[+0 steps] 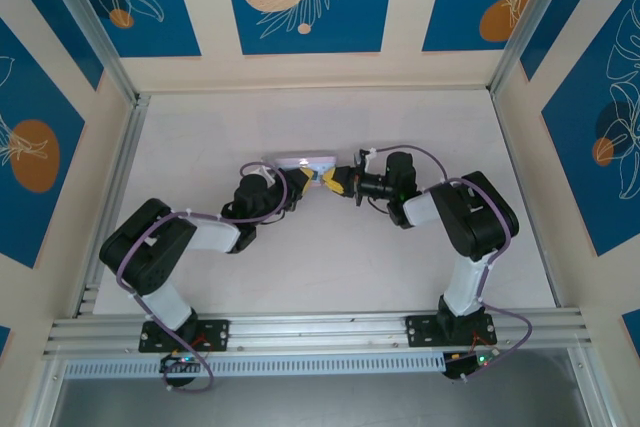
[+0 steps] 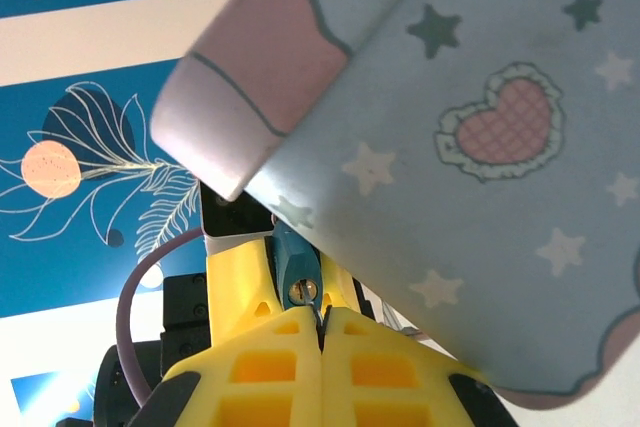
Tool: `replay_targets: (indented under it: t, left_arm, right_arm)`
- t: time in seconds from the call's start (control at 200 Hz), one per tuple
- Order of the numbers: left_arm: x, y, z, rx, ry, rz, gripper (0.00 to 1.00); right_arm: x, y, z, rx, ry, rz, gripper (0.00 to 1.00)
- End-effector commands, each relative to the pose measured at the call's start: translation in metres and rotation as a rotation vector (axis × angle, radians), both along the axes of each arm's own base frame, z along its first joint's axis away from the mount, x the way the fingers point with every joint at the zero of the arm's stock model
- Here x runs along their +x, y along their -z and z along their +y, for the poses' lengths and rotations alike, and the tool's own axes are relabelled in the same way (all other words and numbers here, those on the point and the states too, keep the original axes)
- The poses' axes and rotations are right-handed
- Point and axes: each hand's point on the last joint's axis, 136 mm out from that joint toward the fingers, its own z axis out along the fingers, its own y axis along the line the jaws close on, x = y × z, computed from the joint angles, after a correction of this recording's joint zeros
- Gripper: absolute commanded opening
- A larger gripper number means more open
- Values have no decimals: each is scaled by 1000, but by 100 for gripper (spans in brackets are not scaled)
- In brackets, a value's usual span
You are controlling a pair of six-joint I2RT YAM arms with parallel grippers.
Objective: Unlock the padlock with the key
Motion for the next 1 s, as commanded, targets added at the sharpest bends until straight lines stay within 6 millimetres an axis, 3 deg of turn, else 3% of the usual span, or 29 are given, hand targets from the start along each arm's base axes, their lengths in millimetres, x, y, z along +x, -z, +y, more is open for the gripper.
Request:
replay_targets:
  t: [0.0,0.235,0.45,0.67,0.925,0.995]
  left_arm:
    - [-31,-41,-35,-110,201,-79,0]
    - [-31,-42,-34,-102,203,-77,0]
    - [-31,-38,-36,-96,206,-68,0]
    - [-28,-12,-25,-39,148,-9,0]
    - [-17,12,-11,-11,50,41,0]
    - [-15,12,-11,-11,45,44,0]
  right_arm:
    - [7,-22,11,-9,-29,-130,0]
    - [10,-23,13,6,-21,-102,0]
    - [5,-28,30,4,-49,-96,0]
    - [6,-22,25,-8,-41,-70,0]
    - [-8,-14,-3,-71,-25,-58,50]
    - [-19,-10,-10,-114,-39,-54,57]
